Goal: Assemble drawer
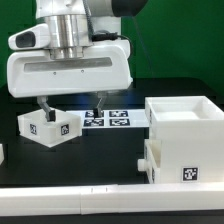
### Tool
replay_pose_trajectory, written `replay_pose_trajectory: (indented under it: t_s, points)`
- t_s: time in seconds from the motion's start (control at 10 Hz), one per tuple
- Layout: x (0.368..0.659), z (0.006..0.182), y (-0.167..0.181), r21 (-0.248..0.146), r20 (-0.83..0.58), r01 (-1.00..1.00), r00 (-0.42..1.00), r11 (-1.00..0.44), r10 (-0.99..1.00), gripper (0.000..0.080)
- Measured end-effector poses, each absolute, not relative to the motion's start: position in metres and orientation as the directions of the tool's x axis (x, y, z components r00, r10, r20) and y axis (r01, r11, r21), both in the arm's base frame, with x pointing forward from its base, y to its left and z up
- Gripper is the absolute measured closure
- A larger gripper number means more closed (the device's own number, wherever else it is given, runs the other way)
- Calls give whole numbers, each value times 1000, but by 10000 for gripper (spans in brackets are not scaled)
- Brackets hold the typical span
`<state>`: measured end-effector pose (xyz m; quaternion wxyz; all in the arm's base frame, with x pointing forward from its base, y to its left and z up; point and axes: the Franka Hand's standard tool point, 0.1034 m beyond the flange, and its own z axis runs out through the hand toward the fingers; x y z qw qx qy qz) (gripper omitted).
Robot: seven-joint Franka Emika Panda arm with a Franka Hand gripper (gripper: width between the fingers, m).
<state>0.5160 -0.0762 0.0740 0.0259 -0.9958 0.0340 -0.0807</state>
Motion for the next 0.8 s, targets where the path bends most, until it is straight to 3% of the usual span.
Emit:
replay_pose_trajectory:
  t_s: [0.2,0.3,0.5,0.8]
  points:
    - [516,74,-75,-90,150,-194,967,-977,-206,150]
    - [507,71,-76,-117,123,-352,923,-929,-365,150]
    - [487,75,-81,-132,89,-527,837,-840,-539,150]
    - [484,74,-85,-138,140,-525,829,-840,-541,150]
